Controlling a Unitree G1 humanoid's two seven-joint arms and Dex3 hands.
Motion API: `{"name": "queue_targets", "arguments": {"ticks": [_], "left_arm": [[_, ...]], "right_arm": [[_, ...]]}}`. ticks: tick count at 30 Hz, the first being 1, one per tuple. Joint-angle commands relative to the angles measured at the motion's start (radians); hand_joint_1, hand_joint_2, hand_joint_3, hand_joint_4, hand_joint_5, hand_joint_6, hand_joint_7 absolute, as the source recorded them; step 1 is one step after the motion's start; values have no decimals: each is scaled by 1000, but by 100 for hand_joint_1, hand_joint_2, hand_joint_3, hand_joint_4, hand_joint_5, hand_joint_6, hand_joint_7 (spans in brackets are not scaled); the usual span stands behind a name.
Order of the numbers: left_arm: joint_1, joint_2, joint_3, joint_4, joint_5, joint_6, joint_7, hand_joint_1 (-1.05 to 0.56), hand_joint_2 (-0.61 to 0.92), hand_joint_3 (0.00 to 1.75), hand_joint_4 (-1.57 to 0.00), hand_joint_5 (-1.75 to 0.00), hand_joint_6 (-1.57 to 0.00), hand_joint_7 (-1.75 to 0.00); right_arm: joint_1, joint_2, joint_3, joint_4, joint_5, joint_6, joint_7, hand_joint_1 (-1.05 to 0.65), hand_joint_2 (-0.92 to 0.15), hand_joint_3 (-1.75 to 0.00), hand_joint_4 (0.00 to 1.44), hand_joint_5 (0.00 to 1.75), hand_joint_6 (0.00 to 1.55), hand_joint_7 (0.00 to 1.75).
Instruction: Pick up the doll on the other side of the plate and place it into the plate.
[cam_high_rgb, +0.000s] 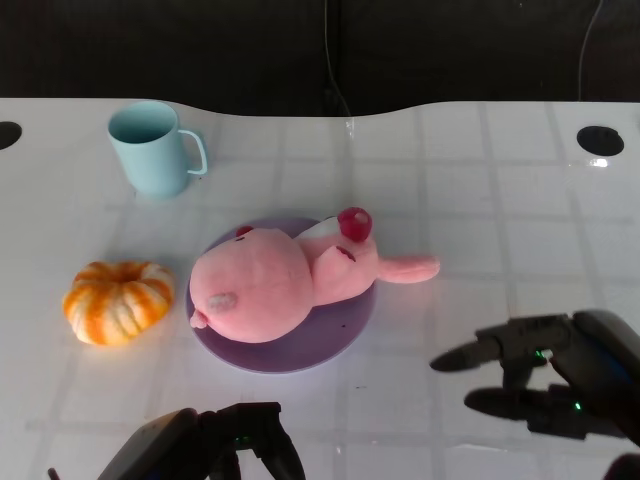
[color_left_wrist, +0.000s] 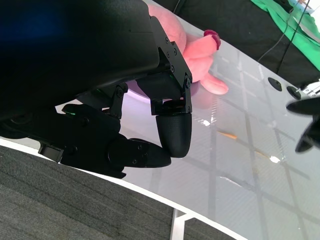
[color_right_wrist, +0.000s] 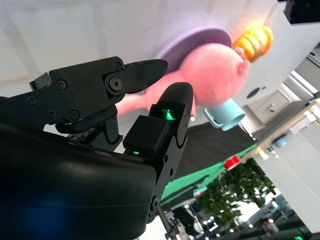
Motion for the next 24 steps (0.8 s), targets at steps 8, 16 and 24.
{"name": "queue_targets", "arguments": {"ticks": [8, 16, 24], "left_arm": [[-14, 14, 14, 40, -3, -31, 15, -29, 91, 24, -67, -161, -71, -114], [-17, 13, 10, 43, 3, -27, 8, -28, 92, 23, -66, -162, -69, -115], [-24, 3, 10, 54, -9, -31, 13, -30, 92, 24, -66, -158, -71, -113]], "right_arm": [[101, -8, -39, -10, 9, -44, -19, -4, -52, -98, 81, 161, 100, 77], [79, -16, -33, 63, -49, -95, -62, -3, -39, -124, 85, 165, 91, 120], [54, -2, -7, 98, -69, -97, -70, -4, -31, -136, 88, 167, 89, 131]]}}
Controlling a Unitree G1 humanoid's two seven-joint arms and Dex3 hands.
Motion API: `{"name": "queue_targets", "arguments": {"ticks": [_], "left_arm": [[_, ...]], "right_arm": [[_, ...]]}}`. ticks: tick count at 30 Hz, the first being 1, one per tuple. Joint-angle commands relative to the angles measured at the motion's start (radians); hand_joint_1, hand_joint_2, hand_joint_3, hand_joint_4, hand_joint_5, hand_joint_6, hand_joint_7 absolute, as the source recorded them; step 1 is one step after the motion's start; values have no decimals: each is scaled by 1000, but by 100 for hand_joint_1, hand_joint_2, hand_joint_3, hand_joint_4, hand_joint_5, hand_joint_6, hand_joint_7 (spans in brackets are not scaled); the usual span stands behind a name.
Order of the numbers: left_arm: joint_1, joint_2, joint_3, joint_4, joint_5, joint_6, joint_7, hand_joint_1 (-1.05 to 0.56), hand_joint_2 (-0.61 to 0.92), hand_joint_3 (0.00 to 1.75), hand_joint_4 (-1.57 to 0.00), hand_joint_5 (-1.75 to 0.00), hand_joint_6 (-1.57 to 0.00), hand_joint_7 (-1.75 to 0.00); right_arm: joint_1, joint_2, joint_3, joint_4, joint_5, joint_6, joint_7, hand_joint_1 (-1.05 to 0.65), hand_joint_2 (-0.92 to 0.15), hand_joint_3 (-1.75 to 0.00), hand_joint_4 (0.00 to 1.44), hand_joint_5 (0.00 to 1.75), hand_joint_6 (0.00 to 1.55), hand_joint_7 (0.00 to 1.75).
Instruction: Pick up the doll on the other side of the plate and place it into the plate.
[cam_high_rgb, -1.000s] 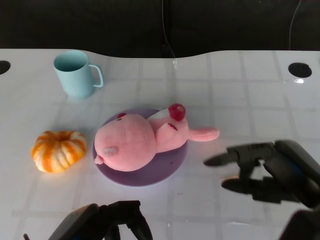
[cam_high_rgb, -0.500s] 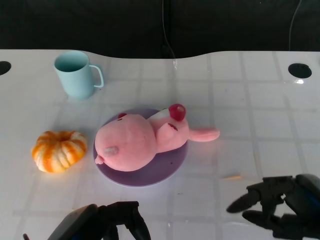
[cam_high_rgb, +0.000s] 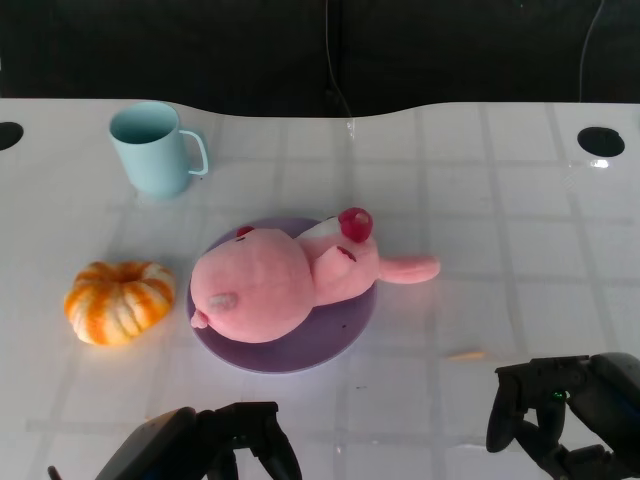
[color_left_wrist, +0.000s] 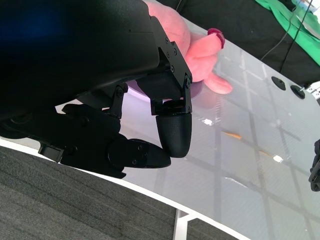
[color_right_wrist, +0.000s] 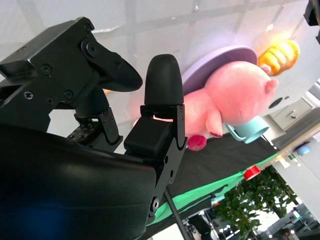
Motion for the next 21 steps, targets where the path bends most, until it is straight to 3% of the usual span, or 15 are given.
{"name": "queue_targets", "arguments": {"ticks": [1, 8, 17, 21], "left_arm": [[-7, 4, 7, 10, -10, -14, 15, -30, 92, 24, -66, -158, -71, -113], [-12, 9, 19, -7, -16, -14, 7, -29, 92, 25, -67, -158, -72, -112], [-28, 9, 17, -9, -18, 3, 1, -30, 91, 29, -65, -163, -72, -116], [-28, 7, 18, -19, -29, 4, -2, -28, 91, 31, -64, -166, -70, -120]], "right_arm": [[-17, 5, 16, 6, -15, -8, -14, -4, -31, -137, 88, 167, 89, 131], [-36, 27, 50, -31, -16, 27, 7, -6, -29, -133, 89, 168, 88, 130], [-38, 12, 50, -52, 2, 65, 49, 0, -41, -123, 81, 174, 82, 132], [-45, -8, 49, -68, 4, 63, 75, 4, -36, -130, 83, 173, 82, 132]]}}
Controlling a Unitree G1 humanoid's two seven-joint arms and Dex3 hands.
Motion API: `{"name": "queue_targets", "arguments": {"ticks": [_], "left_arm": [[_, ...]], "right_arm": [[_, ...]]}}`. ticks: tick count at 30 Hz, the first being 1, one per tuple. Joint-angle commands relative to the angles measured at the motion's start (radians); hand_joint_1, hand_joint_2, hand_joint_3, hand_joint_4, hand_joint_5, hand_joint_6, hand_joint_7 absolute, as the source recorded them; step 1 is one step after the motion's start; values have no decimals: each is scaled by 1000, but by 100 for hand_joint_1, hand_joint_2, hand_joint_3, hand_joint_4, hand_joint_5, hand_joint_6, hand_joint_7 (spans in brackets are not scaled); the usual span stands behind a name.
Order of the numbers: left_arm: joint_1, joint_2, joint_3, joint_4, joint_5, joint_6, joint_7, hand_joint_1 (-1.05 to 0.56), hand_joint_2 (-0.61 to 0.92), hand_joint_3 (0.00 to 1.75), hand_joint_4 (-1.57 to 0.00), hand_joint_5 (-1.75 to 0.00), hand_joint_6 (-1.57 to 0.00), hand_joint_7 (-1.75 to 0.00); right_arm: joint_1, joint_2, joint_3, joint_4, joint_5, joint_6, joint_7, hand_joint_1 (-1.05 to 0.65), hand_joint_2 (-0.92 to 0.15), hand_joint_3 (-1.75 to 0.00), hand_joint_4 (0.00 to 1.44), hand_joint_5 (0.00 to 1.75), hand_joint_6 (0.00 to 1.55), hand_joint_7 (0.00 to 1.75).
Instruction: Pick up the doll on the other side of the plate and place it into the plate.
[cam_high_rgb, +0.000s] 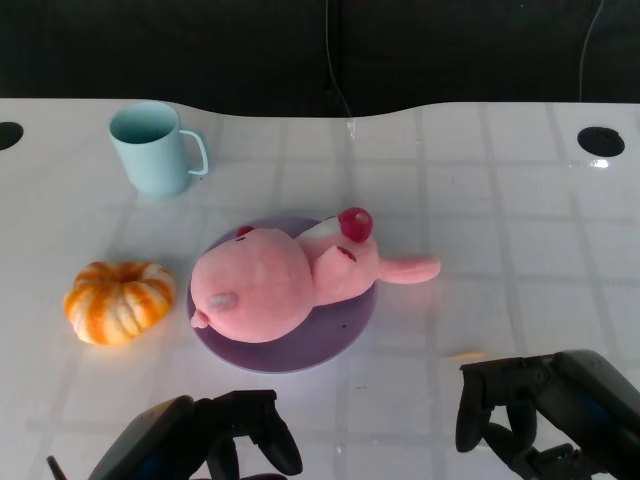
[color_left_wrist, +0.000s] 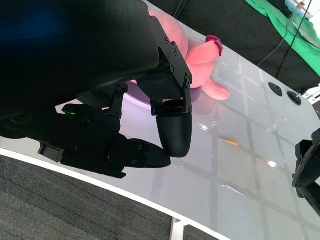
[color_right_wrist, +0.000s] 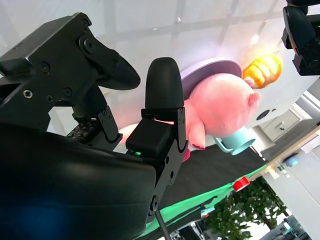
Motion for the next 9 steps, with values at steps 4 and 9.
{"name": "queue_targets", "arguments": {"ticks": [4, 9], "left_arm": [[-3, 21, 14, -53, -12, 32, -21, -27, 91, 35, -62, -168, -66, -123], [6, 29, 18, -102, -15, 75, -38, -26, 92, 36, -56, -170, -61, -124]], "right_arm": [[-12, -34, -14, -66, 17, 51, 54, 1, -30, -138, 87, 173, 85, 135], [-25, -49, -11, -99, 13, 84, 89, -3, -25, -140, 89, 171, 85, 136]]}}
